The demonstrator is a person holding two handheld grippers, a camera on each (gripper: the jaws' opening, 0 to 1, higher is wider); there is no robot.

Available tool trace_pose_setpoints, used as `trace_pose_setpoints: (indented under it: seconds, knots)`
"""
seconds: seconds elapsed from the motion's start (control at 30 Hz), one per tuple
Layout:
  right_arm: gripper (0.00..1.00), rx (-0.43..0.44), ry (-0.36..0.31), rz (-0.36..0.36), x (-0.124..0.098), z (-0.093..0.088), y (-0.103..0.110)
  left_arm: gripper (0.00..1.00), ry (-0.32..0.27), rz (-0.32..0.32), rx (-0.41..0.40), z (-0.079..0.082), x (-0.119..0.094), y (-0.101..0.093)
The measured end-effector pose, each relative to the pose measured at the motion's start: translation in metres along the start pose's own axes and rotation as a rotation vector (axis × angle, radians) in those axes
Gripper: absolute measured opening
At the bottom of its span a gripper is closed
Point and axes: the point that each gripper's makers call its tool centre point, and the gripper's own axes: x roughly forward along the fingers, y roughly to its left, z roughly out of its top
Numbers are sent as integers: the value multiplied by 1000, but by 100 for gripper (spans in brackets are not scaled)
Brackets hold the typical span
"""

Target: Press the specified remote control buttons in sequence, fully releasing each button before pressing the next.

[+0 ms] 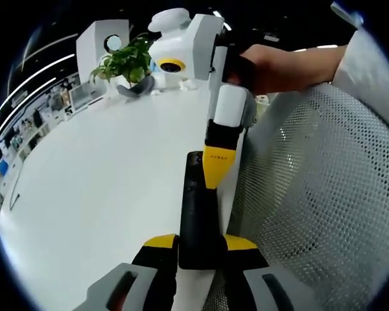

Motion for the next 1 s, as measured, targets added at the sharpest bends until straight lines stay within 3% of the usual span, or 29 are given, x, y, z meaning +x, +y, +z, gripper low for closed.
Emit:
trace_pose_setpoints:
  seconds: [0.47, 0.77, 1.0]
  knots:
    - [0, -75, 2, -29, 4, -1, 2, 26, -2, 0, 1, 0, 0, 0]
    - [0, -10, 7, 18, 2, 1, 3, 25, 1, 0, 3, 0, 0, 0]
    - [0, 12, -43, 91, 1, 10, 12, 24, -3, 5, 15, 2, 1, 0]
